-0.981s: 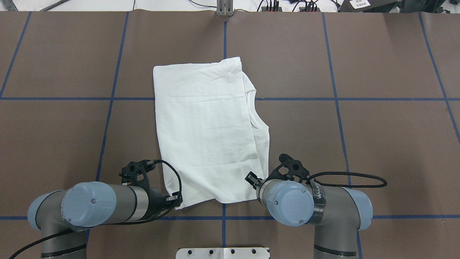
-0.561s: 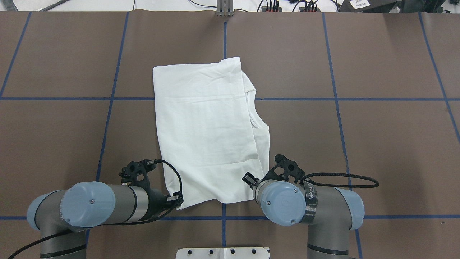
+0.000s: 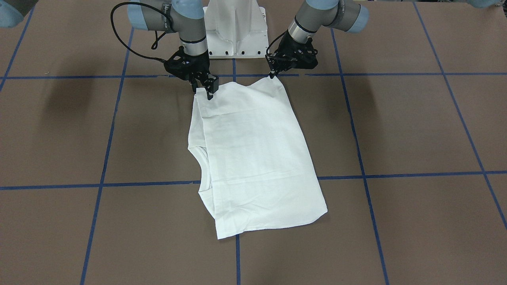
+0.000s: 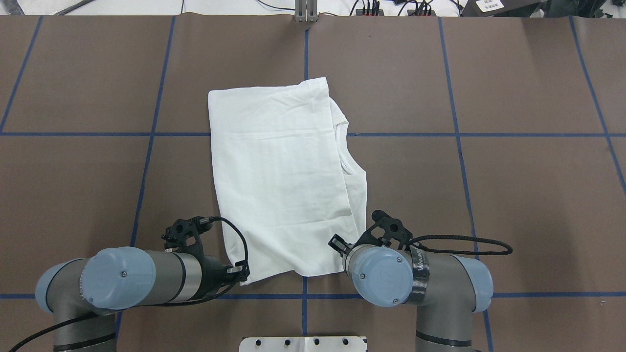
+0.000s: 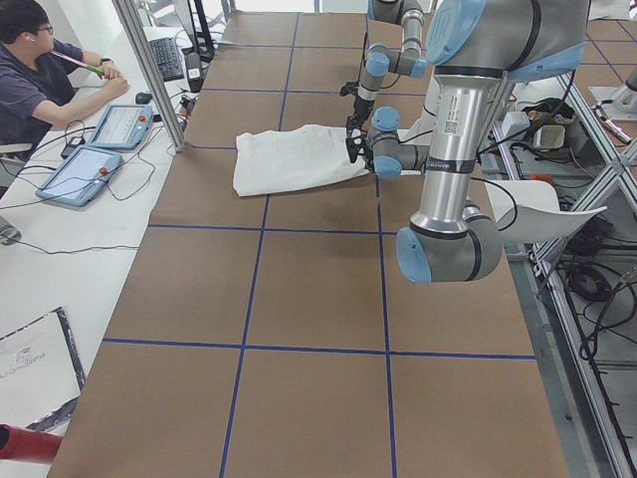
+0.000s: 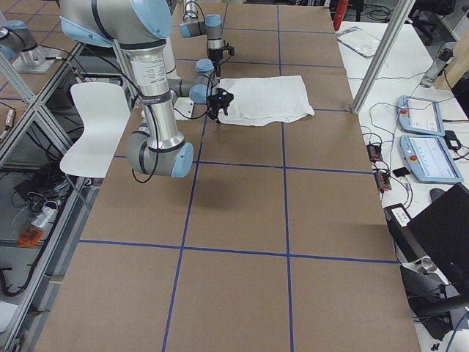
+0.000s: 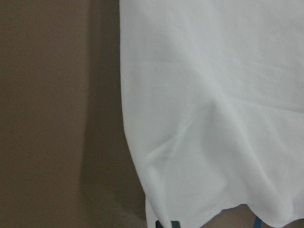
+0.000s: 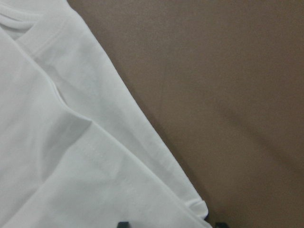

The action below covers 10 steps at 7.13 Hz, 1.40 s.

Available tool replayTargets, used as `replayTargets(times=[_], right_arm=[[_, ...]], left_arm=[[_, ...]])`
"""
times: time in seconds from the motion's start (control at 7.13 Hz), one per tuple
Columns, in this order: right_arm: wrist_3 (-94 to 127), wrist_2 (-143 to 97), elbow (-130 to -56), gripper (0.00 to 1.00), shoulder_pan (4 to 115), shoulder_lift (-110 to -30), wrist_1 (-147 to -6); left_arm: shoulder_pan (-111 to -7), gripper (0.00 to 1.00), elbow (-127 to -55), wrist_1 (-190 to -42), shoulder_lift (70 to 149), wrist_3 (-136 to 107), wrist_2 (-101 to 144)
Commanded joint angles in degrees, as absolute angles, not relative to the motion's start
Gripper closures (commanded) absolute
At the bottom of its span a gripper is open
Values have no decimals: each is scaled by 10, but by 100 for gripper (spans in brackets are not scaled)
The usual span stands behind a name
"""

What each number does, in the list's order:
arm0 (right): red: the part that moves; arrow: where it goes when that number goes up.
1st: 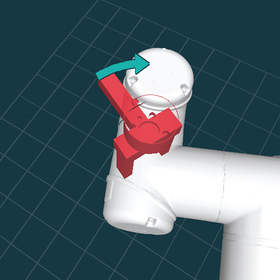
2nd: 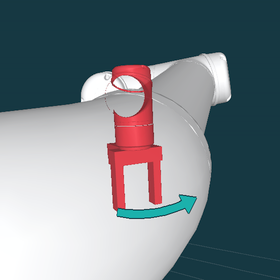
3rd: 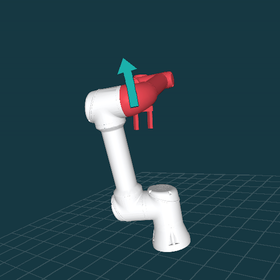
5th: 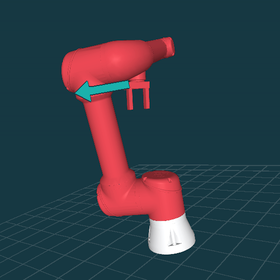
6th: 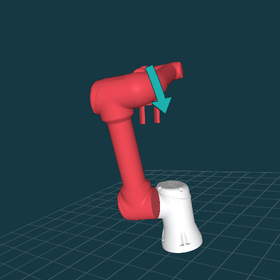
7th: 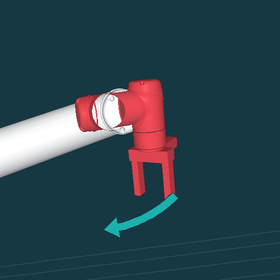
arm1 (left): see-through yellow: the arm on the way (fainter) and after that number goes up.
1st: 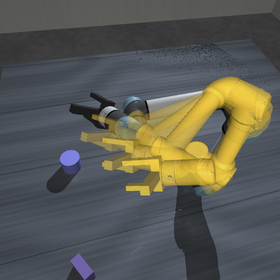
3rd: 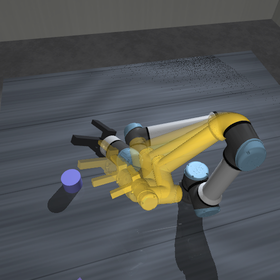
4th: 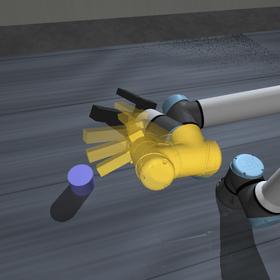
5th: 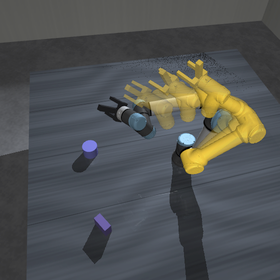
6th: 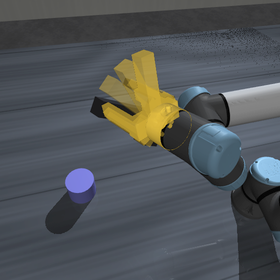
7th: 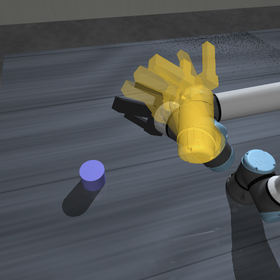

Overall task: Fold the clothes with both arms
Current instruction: 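Close both grippers on the shirt's near corners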

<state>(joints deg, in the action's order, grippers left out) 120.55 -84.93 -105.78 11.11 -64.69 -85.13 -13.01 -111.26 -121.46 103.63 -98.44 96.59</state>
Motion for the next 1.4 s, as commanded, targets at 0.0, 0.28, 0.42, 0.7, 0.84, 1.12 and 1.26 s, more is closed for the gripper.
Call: replayTargets(times=[0.0,0.28,0.42,0.7,0.84,1.12,1.26], right_arm=[[1203,-846,-1064,100,116,-647,-852],[1202,-846,-1069,100,121,-647,-853],[1198,-846,-1073,100,126,-647,-855],[1197,-852,-1124,100,129,-655,-894],[1198,-853,-1162,100,127,-657,-924],[1199,-847,-1252,100,93,-656,-1009],[1199,-847,-1313,100,79,-654,-1076]], left_arm=[[-130,100,-1114,-1215,1036,-984,965],[-130,100,-1114,-1215,1036,-984,965],[-130,100,-1114,-1215,1037,-984,966],[-133,100,-1132,-1214,1034,-978,969],[-139,100,-1156,-1213,1029,-976,999],[-143,100,-1239,-1126,1031,-976,1040],[-142,100,-1298,-1059,1034,-976,1057]])
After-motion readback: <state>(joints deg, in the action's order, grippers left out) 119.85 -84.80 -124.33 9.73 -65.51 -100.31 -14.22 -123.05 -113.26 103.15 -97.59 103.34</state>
